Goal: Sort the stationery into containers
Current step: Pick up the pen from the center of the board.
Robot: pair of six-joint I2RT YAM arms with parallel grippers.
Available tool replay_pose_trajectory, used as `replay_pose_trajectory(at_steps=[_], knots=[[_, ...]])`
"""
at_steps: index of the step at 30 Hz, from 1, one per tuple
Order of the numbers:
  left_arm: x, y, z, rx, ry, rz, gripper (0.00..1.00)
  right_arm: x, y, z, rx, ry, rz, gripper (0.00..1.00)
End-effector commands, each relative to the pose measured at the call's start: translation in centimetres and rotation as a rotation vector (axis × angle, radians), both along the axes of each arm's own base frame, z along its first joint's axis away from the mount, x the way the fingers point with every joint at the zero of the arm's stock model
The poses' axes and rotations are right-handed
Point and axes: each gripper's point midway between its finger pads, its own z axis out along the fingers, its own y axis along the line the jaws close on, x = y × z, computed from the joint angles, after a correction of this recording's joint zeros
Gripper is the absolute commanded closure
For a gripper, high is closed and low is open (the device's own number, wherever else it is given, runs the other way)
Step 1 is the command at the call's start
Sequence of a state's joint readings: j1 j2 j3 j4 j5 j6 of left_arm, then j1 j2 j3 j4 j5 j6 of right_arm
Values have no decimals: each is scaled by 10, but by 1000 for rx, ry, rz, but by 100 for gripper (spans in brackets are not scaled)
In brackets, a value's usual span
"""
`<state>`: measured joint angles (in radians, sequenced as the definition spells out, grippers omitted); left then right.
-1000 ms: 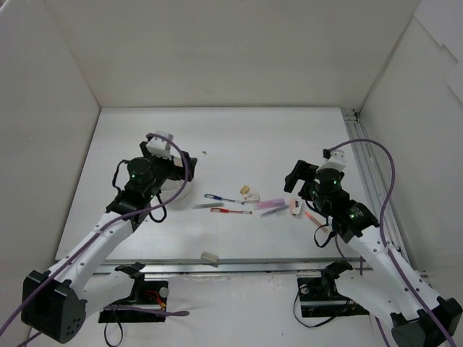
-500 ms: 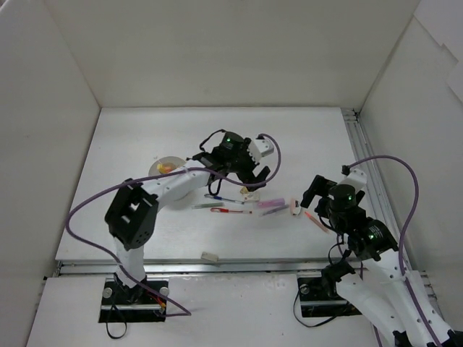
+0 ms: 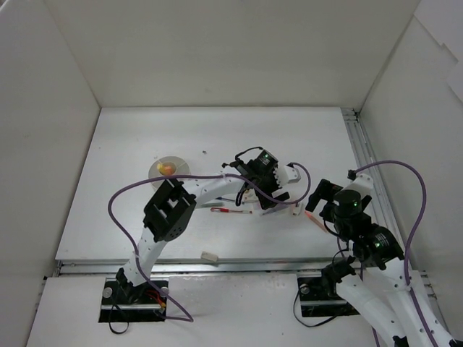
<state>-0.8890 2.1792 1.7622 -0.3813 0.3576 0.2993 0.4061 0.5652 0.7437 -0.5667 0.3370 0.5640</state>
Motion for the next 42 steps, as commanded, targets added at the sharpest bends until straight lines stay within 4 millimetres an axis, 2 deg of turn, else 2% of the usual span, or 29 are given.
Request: replay_pose_trajectory(at_steps=[1, 7, 18, 22, 32, 39, 40, 42], knots=[[13, -5, 32, -16, -105, 6, 3, 5, -7, 0, -30, -5, -33, 2], [17, -13, 22, 9, -134, 20, 15, 5, -7, 4, -32, -13, -34, 2], [1, -15, 7, 34, -104, -33, 19, 3, -8, 6, -29, -26, -31, 2], [0, -22, 6, 22, -106, -36, 27, 4, -9, 4, -35, -19, -35, 2], [-7, -42, 1, 3, -126, -82, 29, -1, -13, 12, -10, -73, -55, 2], [2, -48, -5, 30, -141, -88, 29, -3, -14, 12, -3, -84, -57, 2], [1, -45, -11, 52, -131, -89, 44, -3, -14, 12, -2, -84, -57, 2], [2, -39, -13, 88, -133, -86, 49, -3, -13, 13, 1, -85, -51, 2]])
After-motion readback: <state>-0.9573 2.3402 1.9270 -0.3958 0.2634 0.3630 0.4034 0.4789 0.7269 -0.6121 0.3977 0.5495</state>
